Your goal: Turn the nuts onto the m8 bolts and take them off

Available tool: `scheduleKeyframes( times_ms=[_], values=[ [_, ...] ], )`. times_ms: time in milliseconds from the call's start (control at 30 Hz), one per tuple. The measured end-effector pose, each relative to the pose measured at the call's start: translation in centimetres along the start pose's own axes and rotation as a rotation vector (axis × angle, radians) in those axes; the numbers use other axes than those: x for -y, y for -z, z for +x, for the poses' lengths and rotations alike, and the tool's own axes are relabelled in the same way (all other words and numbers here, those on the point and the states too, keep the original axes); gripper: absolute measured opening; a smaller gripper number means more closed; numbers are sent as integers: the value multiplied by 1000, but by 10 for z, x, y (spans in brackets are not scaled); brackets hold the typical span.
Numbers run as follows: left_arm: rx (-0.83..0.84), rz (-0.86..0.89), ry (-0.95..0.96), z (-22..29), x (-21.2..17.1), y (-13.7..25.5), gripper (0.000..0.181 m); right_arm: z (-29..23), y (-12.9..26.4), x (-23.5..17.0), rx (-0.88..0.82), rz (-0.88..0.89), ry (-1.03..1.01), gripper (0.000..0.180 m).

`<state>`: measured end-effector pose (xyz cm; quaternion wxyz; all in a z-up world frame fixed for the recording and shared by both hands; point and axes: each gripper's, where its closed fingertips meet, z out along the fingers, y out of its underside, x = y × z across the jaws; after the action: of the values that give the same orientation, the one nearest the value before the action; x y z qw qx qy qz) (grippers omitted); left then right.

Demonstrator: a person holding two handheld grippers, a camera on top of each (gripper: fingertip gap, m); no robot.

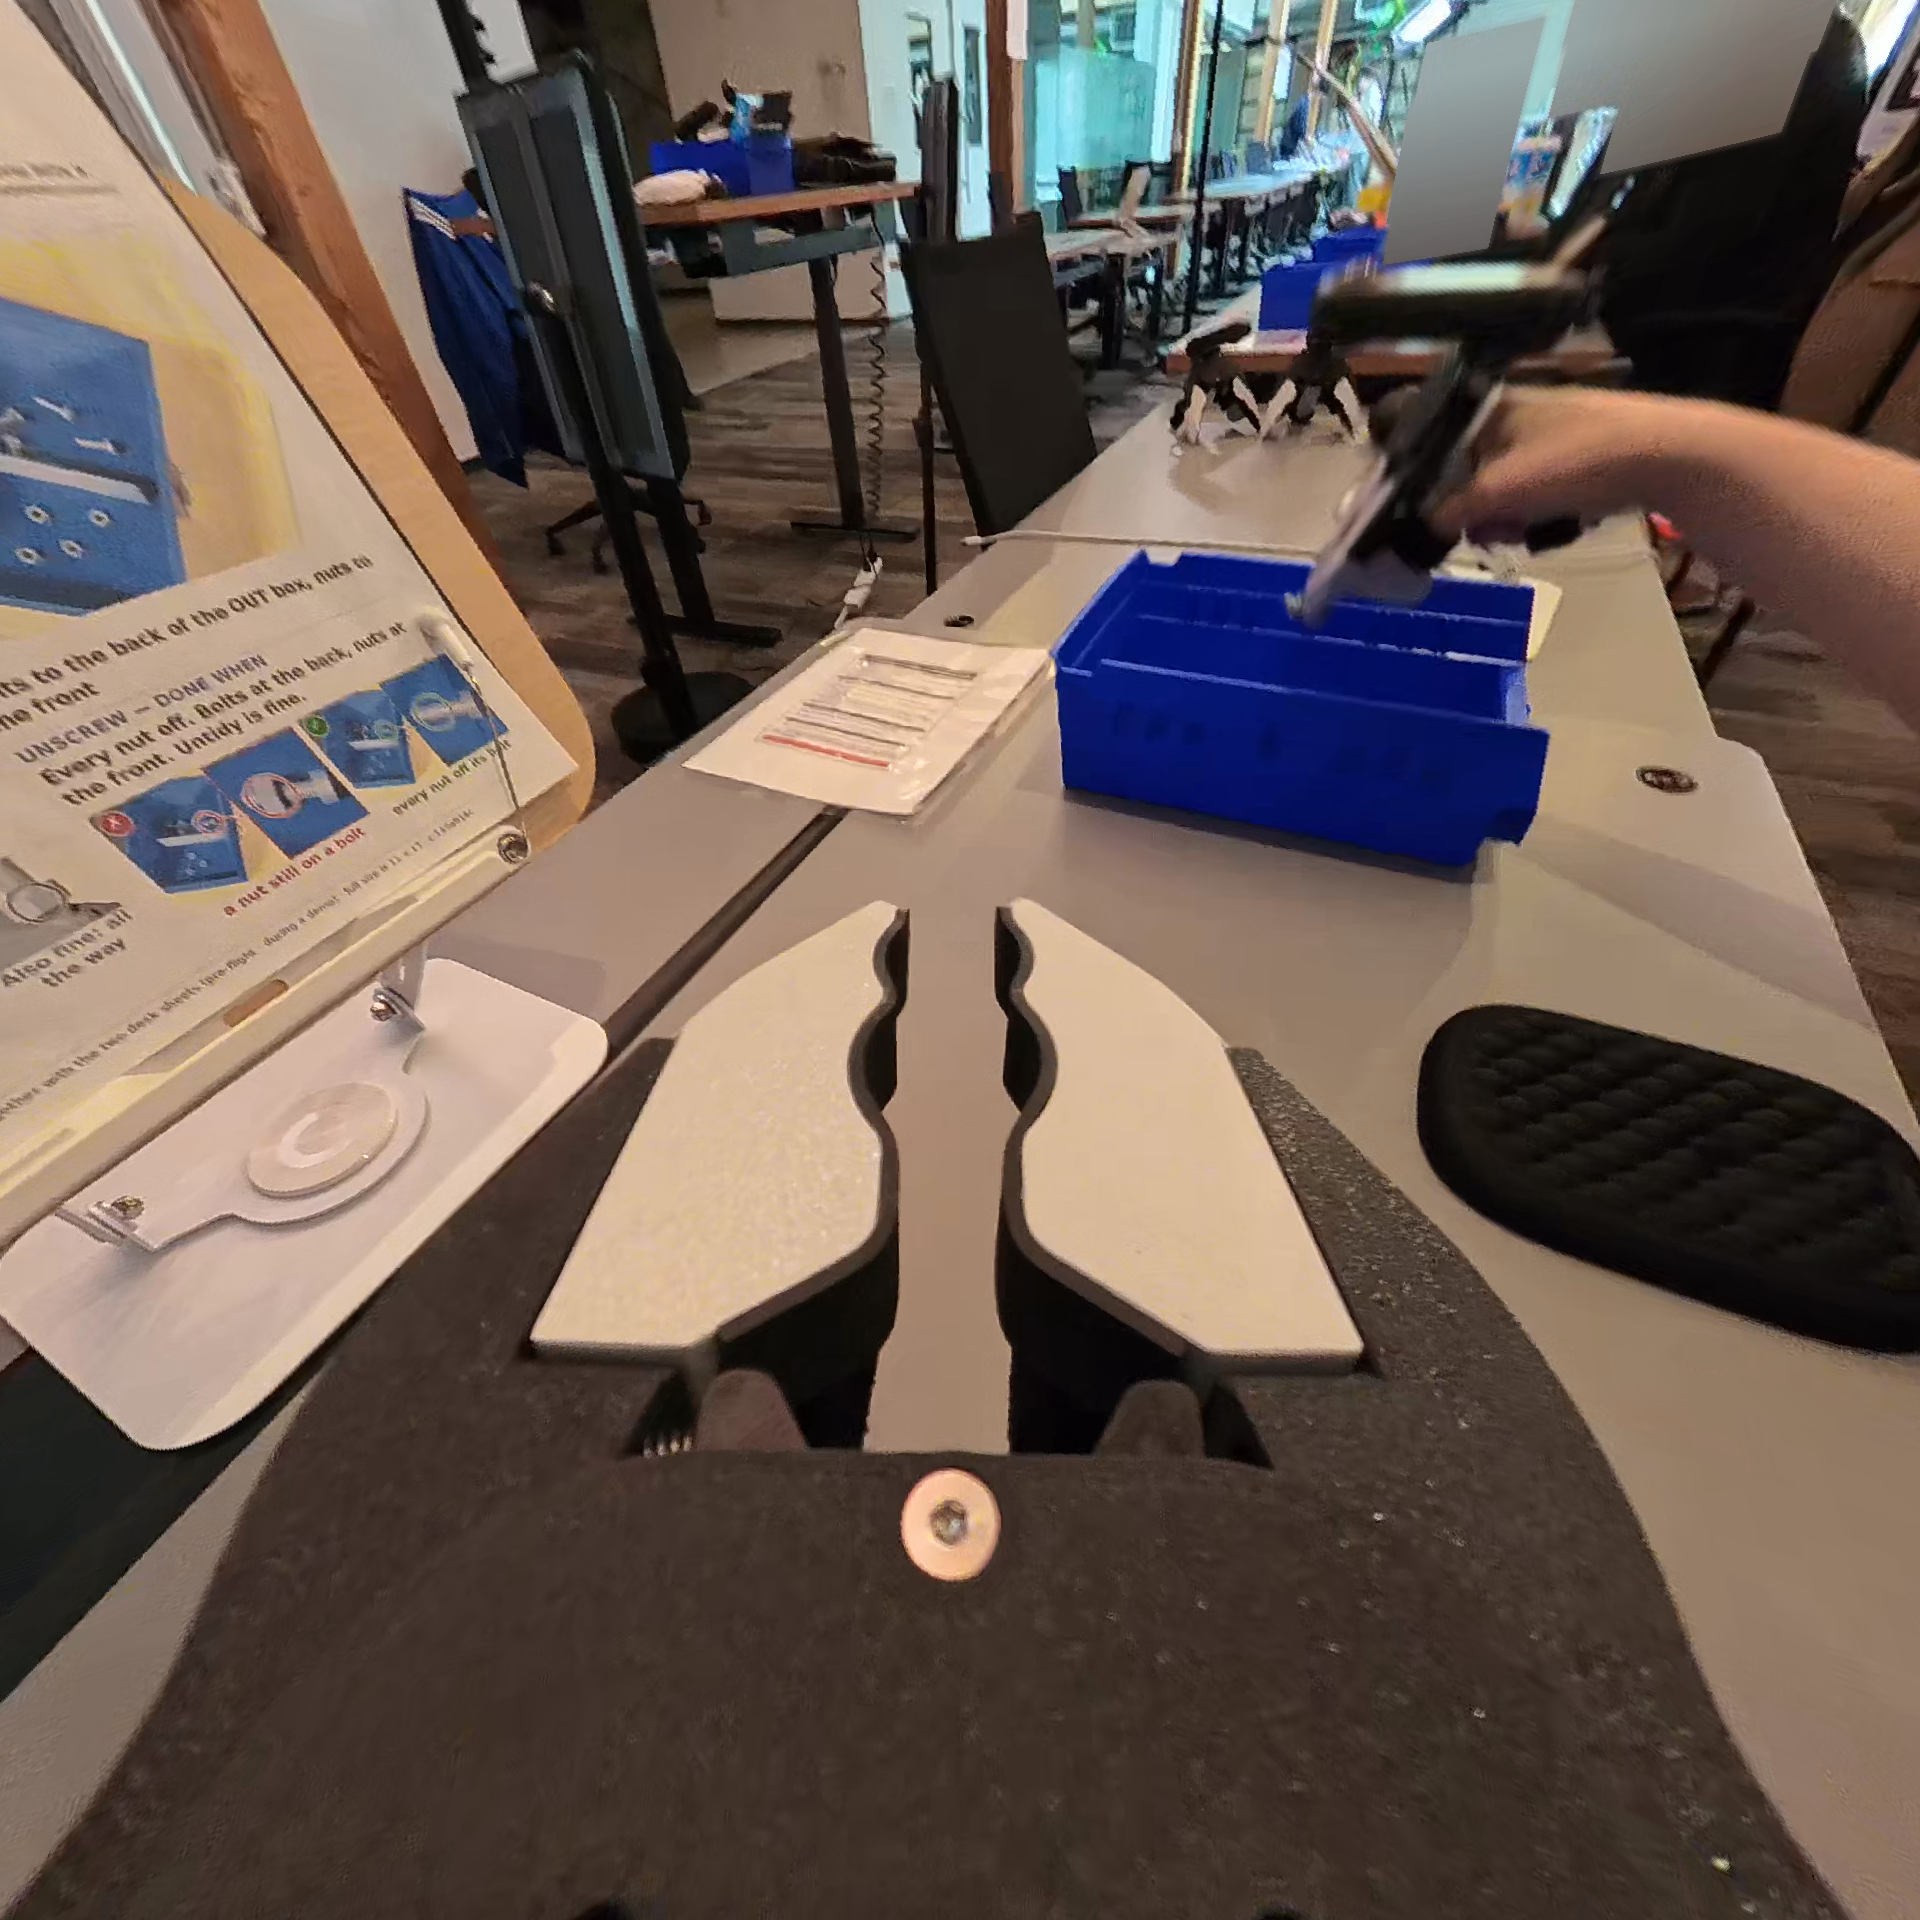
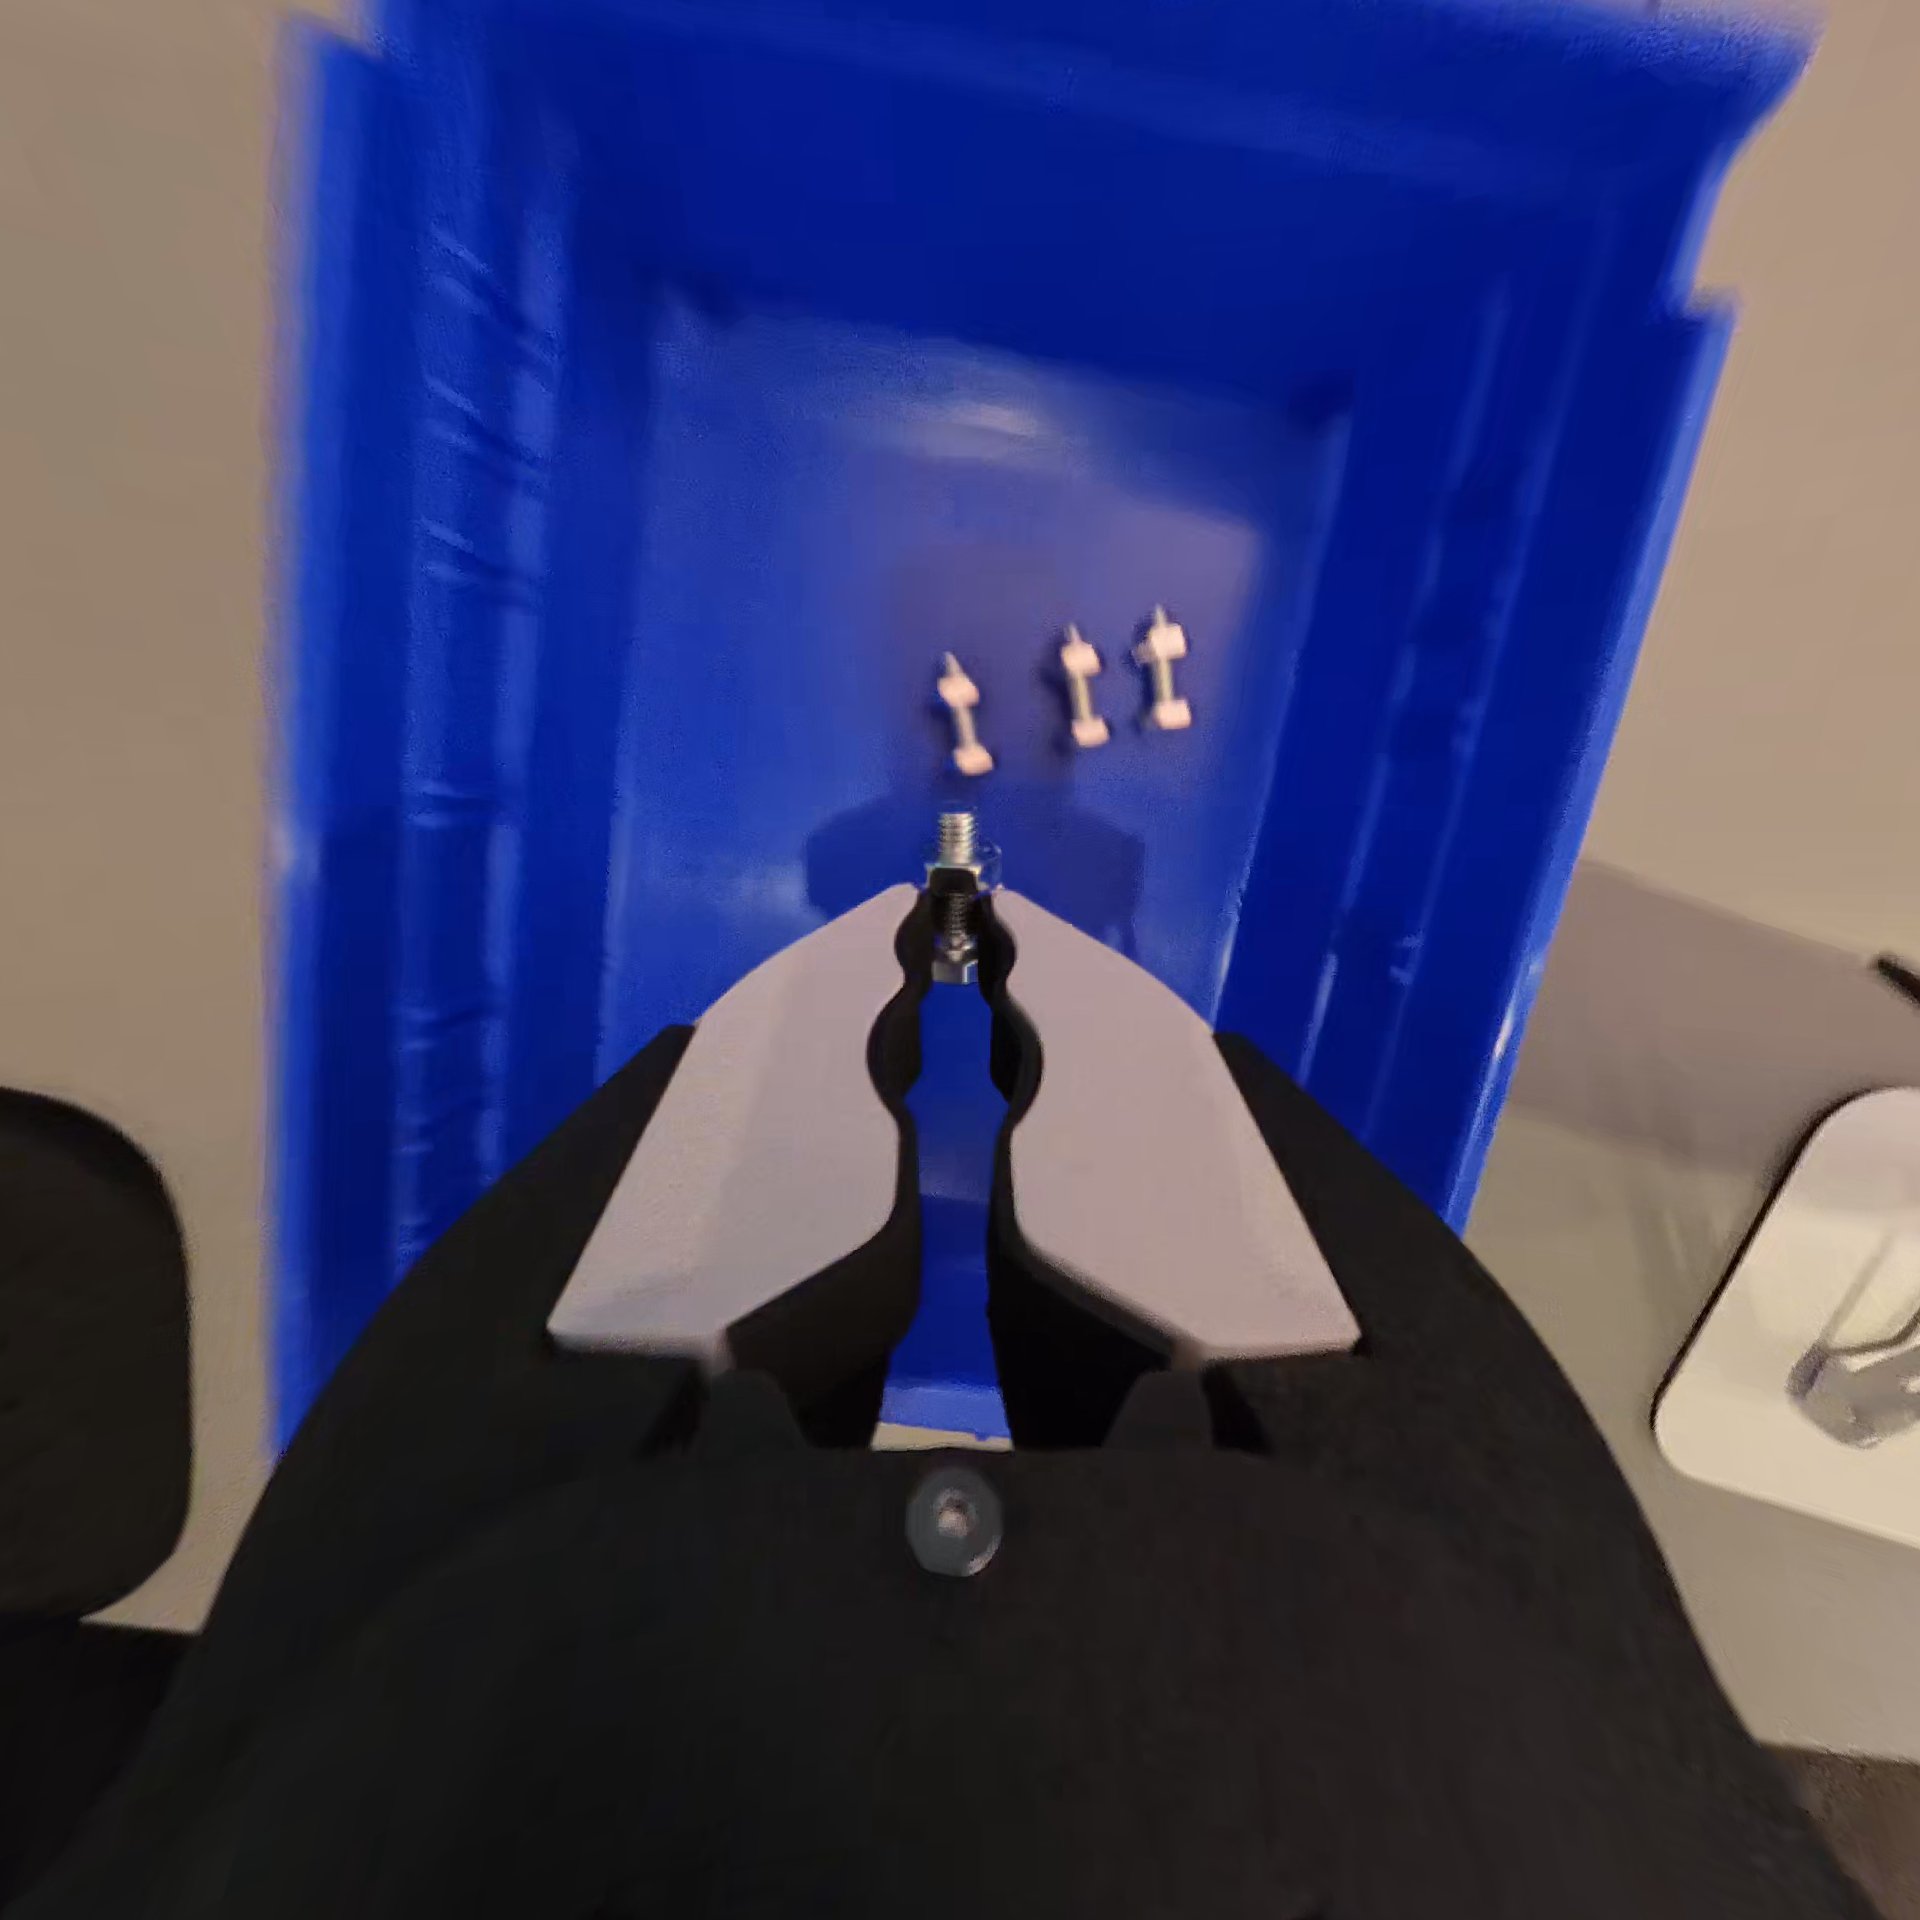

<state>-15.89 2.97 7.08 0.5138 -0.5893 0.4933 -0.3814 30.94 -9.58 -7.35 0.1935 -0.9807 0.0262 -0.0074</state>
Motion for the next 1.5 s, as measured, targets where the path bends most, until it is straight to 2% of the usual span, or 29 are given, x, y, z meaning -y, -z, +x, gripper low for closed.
scheduleKeyframes(
  times_ms=[133, 300, 567, 1033, 1167, 1333, 1400, 1500],
  values=[
    [-32, 69, 49, 11, 14, 2, 13, 20, -40, -23, 35, -117, -47, 7],
    [-60, 18, 33, 22, 8, -2, 14, 24, -62, -28, 38, -225, -8, 7],
    [-67, -20, -6, 30, 3, -7, 15, 35, -78, -32, -18, -327, 36, 7],
    [-81, -13, 16, 27, 6, 1, 16, 30, -79, -30, 12, -278, 23, 9],
    [-79, -2, 14, 27, 10, 5, 17, 27, -57, -20, -6, -157, 56, 18],
    [-66, 12, 0, 28, 18, 15, 18, 19, 22, 1, -71, 113, 160, 29],
    [-59, 20, -10, 31, 24, 21, 18, 29, 45, -3, -131, 141, 172, 32],
    [-32, 28, -8, 36, 36, 32, 18, 55, 49, -19, -168, 73, 132, 37]
  ],
)
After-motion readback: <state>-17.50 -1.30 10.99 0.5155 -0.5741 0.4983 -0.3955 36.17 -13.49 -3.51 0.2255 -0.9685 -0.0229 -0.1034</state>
